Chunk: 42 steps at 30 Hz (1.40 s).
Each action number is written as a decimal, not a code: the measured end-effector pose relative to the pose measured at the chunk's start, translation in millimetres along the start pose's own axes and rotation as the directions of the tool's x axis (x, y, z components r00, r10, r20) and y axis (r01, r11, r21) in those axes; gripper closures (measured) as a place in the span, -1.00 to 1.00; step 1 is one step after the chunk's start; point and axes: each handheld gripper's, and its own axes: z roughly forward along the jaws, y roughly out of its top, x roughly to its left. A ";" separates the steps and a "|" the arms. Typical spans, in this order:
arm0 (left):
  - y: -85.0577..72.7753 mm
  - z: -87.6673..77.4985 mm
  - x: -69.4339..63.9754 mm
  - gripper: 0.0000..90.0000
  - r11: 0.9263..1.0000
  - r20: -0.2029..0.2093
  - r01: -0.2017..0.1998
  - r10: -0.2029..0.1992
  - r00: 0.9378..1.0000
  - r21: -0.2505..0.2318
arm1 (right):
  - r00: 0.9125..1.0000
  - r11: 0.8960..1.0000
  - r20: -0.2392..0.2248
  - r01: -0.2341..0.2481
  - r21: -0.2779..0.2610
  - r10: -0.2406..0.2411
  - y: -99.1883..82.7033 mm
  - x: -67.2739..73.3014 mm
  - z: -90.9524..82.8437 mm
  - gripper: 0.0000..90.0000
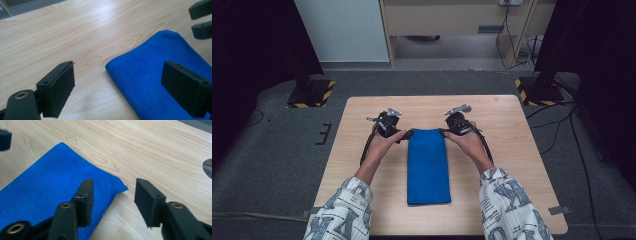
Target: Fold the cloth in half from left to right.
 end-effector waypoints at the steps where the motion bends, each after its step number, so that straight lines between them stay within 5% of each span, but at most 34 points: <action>1: -0.5 1.4 0.0 -0.73 1.000 -0.001 -0.001 0.001 1.000 0.004 | 1.000 1.000 0.000 0.008 0.003 -0.008 1.6 -0.5 0.9 0.17; 10: -5.4 14.2 0.3 -0.62 0.999 -0.013 -0.015 0.016 1.000 0.043 | 1.000 1.000 -0.009 0.004 0.022 -0.003 7.7 1.8 10.6 0.37; 23: -13.6 33.9 3.7 -0.64 0.998 -0.017 0.013 -0.011 1.000 0.065 | 0.998 0.997 -0.019 -0.065 0.040 0.066 -3.1 -5.7 35.7 0.00; 36: -23.0 54.5 5.4 -0.59 0.997 -0.017 0.017 -0.016 1.000 0.069 | 0.996 0.996 -0.051 -0.076 0.048 0.079 -10.0 -7.5 55.4 0.12; 42: -23.5 52.2 -0.1 -0.16 0.998 0.000 -0.021 0.021 1.000 0.058 | 0.997 0.999 -0.056 -0.045 0.029 0.047 -11.4 -1.6 56.4 0.35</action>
